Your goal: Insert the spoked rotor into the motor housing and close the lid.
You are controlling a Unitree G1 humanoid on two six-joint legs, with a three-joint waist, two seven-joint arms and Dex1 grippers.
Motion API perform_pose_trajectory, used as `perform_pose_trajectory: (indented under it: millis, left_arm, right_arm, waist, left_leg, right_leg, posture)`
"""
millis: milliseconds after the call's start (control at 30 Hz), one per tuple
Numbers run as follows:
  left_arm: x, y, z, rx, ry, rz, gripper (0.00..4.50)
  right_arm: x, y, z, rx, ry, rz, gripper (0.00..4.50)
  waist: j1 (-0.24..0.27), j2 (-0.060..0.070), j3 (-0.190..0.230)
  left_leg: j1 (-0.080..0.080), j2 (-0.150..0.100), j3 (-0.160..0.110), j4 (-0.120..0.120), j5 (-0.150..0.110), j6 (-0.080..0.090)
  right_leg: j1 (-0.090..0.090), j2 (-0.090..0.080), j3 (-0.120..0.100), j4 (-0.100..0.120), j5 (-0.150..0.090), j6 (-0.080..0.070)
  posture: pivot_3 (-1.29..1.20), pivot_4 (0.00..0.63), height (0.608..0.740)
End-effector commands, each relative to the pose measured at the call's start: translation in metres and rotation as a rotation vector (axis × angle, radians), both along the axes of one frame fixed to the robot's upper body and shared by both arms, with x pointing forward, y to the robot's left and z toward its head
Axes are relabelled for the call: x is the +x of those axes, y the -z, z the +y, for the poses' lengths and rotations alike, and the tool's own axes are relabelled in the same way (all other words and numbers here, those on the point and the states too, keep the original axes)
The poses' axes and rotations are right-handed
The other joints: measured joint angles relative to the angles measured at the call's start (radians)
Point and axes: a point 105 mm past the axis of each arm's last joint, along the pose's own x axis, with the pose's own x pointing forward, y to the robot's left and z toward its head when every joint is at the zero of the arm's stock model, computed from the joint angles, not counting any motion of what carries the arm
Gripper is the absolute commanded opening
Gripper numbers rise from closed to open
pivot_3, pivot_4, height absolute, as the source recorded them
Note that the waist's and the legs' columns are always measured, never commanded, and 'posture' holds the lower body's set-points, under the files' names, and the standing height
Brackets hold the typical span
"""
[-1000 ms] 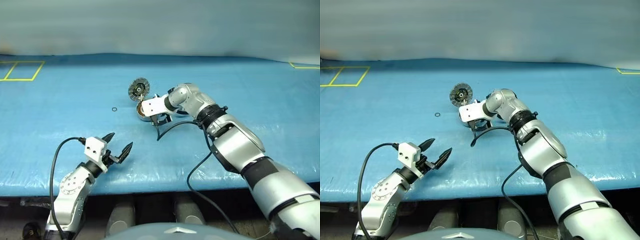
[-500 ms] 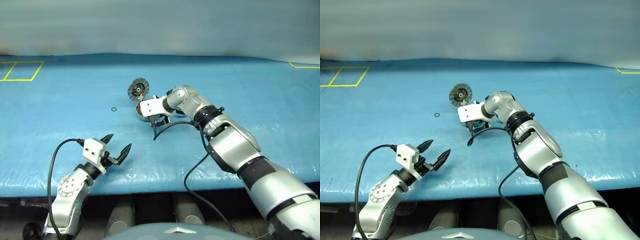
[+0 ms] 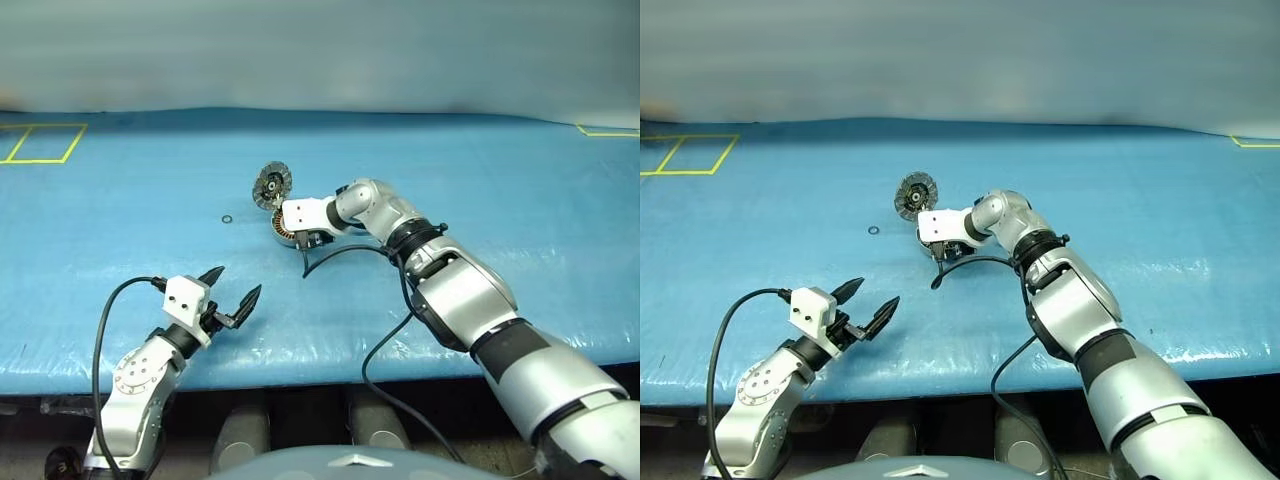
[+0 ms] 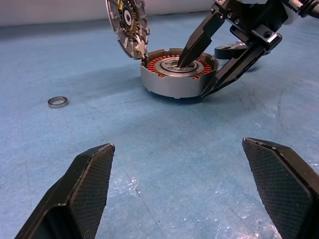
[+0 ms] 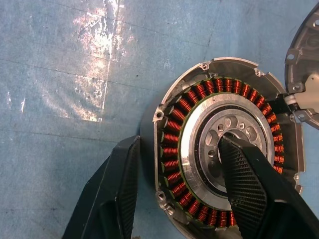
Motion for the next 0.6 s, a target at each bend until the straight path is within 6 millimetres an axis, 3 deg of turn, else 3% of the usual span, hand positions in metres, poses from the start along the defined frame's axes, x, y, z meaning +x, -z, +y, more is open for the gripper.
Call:
perform_pose_trajectory:
  millis: [33,200,300,433,600]
  left_arm:
    - [0.003,-0.016,-0.001,0.015,0.011,-0.064,4.50]
    - [0.004,-0.016,0.000,0.018,0.017,-0.064,4.50]
    - [0.005,-0.016,0.001,0.022,0.019,-0.062,4.50]
    - [0.005,-0.014,0.006,0.037,0.016,-0.054,4.50]
    - [0.004,-0.016,0.015,0.061,0.000,-0.052,4.50]
  right_arm:
    - [-0.009,0.009,0.003,0.075,-0.006,0.047,2.04]
    - [-0.017,0.002,0.019,0.326,0.076,0.083,2.04]
    - [-0.036,0.008,0.024,0.463,0.145,0.150,2.04]
    - [-0.068,0.014,0.021,0.505,0.195,0.187,2.04]
    - [-0.086,0.021,0.008,0.394,0.213,0.106,2.04]
  waist:
    - [0.000,0.000,0.000]
    - [-0.005,-0.001,-0.001]
    - [-0.008,-0.001,-0.001]
    - [-0.005,-0.001,-0.001]
    - [0.000,-0.002,-0.001]
  left_leg:
    - [0.001,0.000,0.000,0.000,0.000,0.000]
    - [0.003,0.001,-0.001,0.000,0.000,0.000]
    - [0.003,0.002,-0.001,0.000,0.000,0.000]
    - [0.003,0.002,0.000,-0.001,0.000,0.000]
    - [0.003,0.003,0.000,0.001,0.000,0.000]
  right_leg:
    - [0.000,0.000,0.000,0.002,-0.001,0.000]
    - [0.000,0.002,0.000,0.006,-0.003,-0.001]
    - [0.000,0.003,0.001,0.006,-0.004,-0.001]
    - [-0.001,0.003,0.001,0.006,-0.004,-0.002]
    - [0.000,0.003,0.001,0.007,-0.005,-0.001]
  posture:
    - [0.00,0.150,0.740]
    - [0.00,0.150,0.740]
    - [0.00,0.150,0.740]
    - [0.00,0.150,0.740]
    - [0.00,0.150,0.740]
